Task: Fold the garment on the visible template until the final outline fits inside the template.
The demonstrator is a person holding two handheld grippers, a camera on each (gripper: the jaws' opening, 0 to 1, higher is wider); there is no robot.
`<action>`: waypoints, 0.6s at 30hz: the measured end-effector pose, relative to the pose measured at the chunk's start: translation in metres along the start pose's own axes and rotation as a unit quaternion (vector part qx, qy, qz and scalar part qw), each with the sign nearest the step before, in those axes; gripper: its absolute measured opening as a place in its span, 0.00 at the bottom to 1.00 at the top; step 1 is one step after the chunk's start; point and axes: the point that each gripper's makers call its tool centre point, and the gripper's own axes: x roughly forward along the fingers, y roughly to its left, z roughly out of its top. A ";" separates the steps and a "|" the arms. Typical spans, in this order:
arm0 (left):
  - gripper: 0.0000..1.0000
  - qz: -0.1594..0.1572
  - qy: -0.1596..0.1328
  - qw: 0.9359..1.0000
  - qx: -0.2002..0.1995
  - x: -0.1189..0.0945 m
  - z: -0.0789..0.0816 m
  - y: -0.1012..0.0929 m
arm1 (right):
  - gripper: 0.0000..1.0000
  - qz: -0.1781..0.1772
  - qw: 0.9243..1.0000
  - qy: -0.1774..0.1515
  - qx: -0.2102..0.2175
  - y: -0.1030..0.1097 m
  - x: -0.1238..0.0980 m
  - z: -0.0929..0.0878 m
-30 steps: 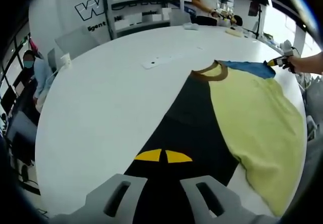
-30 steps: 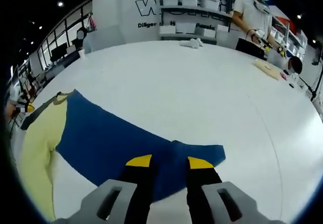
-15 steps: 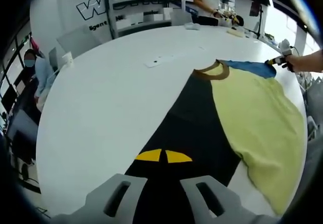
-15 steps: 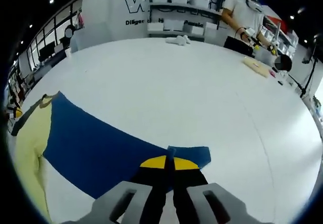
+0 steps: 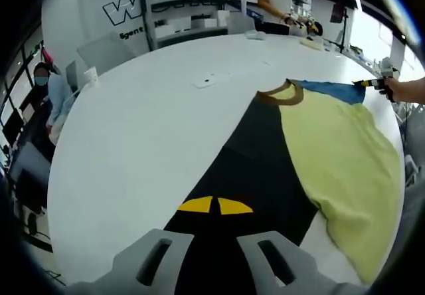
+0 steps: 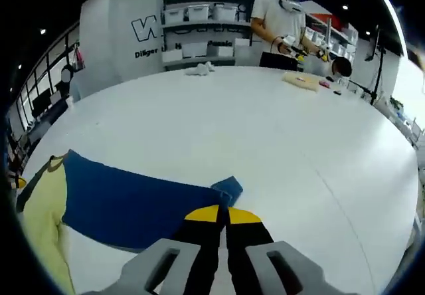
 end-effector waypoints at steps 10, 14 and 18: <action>0.03 -0.001 0.001 1.000 0.001 -0.002 0.000 -0.002 | 0.00 -0.037 0.981 -0.026 0.187 -0.011 -0.010 -0.028; 0.03 -0.001 0.001 1.000 0.002 -0.003 0.000 -0.002 | 0.00 -0.045 0.973 -0.021 0.226 -0.011 -0.014 -0.040; 0.03 0.000 0.002 1.000 0.001 -0.004 -0.001 -0.002 | 0.00 -0.054 0.972 -0.021 0.229 -0.010 -0.017 -0.042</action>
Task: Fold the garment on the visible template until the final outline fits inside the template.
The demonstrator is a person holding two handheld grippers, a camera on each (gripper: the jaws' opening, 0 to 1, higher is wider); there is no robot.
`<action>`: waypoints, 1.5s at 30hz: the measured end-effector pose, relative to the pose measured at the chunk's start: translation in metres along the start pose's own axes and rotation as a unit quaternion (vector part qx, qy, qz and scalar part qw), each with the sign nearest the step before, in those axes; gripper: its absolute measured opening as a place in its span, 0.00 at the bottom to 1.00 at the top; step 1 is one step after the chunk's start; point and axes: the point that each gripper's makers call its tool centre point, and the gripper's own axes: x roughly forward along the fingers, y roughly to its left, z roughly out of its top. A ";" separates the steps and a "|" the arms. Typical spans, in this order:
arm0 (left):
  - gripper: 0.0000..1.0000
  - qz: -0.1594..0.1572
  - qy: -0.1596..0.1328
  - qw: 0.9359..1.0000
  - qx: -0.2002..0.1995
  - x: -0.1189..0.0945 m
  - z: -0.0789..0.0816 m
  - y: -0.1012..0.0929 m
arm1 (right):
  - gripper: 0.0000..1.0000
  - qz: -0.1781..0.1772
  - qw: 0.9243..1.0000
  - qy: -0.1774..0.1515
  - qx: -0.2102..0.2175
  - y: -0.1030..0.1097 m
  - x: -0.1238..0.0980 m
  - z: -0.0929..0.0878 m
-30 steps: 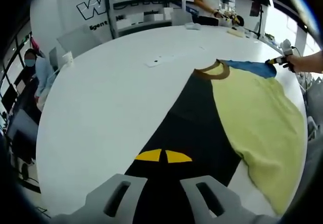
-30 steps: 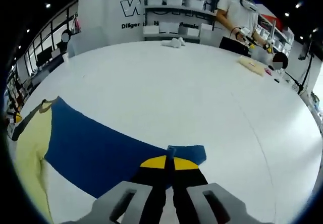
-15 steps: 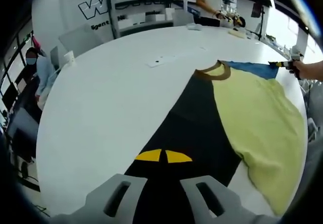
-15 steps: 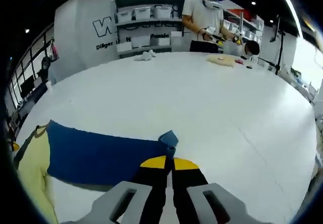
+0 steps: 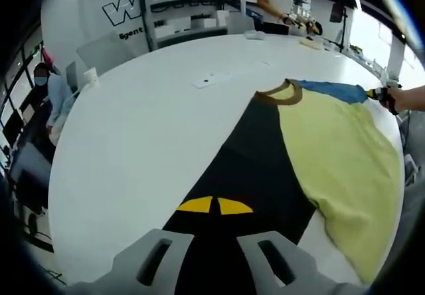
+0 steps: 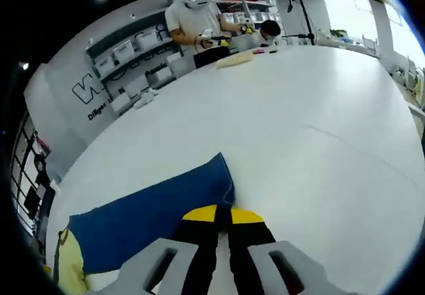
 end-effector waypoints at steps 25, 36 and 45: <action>0.08 0.044 0.001 0.997 -0.061 -0.026 -0.031 0.031 | 0.04 0.072 0.972 0.000 -0.222 0.055 0.032 0.028; 0.16 0.093 0.018 0.987 -0.130 -0.058 -0.081 0.056 | 0.08 0.071 0.955 0.027 -0.288 0.052 0.039 0.009; 0.24 0.116 0.033 0.980 -0.157 -0.061 -0.105 0.066 | 0.07 0.050 0.956 0.021 -0.289 0.034 0.034 0.008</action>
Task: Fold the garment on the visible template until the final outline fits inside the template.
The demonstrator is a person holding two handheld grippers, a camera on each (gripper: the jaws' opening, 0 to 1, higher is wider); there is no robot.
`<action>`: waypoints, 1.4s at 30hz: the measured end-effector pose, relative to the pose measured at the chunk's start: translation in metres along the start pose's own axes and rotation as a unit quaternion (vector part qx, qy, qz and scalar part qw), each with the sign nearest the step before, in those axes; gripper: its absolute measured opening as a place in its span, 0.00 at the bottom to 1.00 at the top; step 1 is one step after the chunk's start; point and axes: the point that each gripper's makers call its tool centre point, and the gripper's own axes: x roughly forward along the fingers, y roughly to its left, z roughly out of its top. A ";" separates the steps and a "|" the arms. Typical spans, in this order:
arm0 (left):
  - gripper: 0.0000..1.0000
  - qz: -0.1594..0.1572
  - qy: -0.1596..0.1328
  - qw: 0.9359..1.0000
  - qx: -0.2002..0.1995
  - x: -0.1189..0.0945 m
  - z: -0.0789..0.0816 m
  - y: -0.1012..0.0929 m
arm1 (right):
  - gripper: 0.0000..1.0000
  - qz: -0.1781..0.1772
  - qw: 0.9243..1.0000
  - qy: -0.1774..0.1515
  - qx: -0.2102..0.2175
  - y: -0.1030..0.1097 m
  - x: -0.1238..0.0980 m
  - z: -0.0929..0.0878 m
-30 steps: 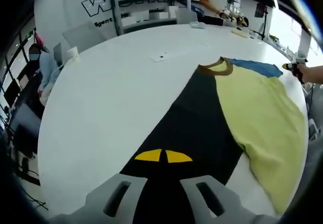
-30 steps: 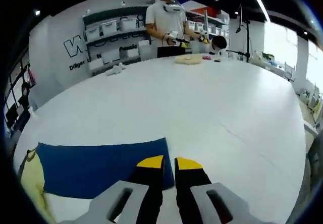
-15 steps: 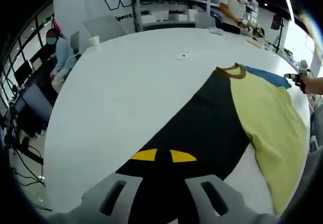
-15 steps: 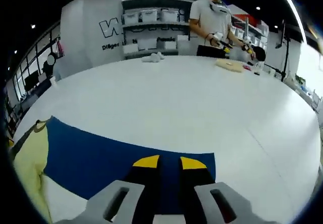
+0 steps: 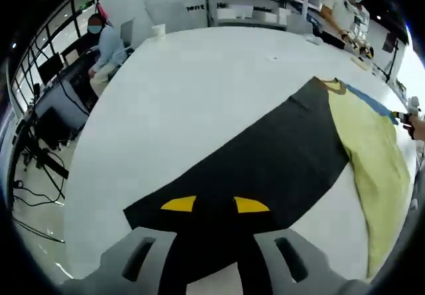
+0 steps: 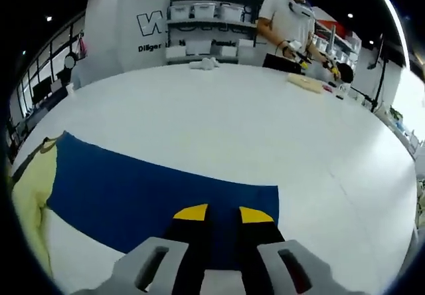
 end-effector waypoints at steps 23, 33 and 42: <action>0.11 0.020 -0.013 0.999 -0.037 -0.007 -0.003 0.027 | 0.03 -0.036 0.999 0.002 0.006 -0.020 -0.014 -0.010; 0.16 0.019 -0.021 0.998 -0.047 -0.026 -0.023 0.028 | 0.11 -0.003 1.000 -0.013 -0.004 0.000 -0.021 0.000; 0.25 0.030 -0.027 0.999 0.010 -0.029 -0.032 0.018 | 0.13 0.036 0.999 -0.017 -0.034 0.022 -0.019 0.001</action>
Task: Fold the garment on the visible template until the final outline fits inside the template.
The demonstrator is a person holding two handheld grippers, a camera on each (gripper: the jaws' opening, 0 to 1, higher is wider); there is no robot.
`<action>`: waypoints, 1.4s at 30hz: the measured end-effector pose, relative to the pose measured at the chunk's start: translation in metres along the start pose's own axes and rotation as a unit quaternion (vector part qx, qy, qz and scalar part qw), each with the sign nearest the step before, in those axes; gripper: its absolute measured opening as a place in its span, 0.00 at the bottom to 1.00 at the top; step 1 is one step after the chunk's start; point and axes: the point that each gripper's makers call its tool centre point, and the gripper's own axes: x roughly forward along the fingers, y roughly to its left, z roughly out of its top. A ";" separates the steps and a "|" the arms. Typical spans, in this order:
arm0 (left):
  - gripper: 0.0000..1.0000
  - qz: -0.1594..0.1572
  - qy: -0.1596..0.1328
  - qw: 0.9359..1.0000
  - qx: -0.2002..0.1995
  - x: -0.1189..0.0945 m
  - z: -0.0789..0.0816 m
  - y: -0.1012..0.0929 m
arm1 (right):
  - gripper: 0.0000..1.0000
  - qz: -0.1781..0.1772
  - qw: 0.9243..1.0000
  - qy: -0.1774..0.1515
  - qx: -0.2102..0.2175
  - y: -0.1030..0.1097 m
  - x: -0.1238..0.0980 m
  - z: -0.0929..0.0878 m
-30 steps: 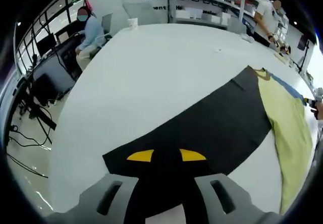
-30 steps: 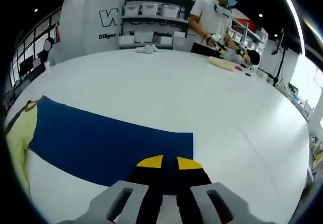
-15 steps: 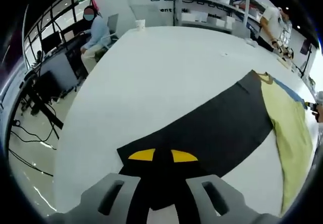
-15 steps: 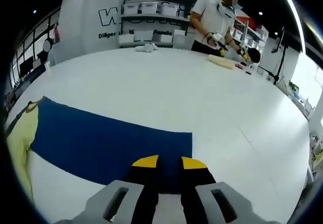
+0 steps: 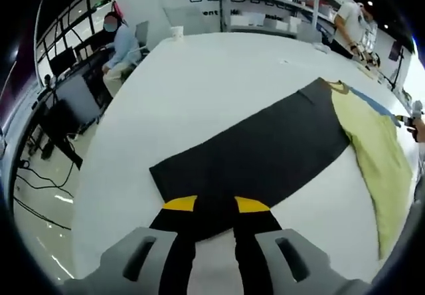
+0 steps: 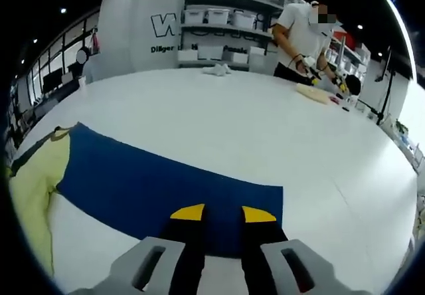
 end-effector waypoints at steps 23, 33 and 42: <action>0.06 0.021 0.015 0.999 0.033 -0.008 -0.010 0.018 | 0.17 -0.015 1.000 0.001 0.018 -0.021 0.001 -0.014; 0.17 0.033 0.016 0.999 -0.007 -0.007 -0.009 0.026 | 0.18 -0.017 1.000 0.004 0.022 -0.022 0.001 -0.014; 0.29 0.046 0.018 0.998 -0.048 -0.006 -0.009 0.036 | 0.18 -0.019 1.000 0.006 0.023 -0.024 0.001 -0.014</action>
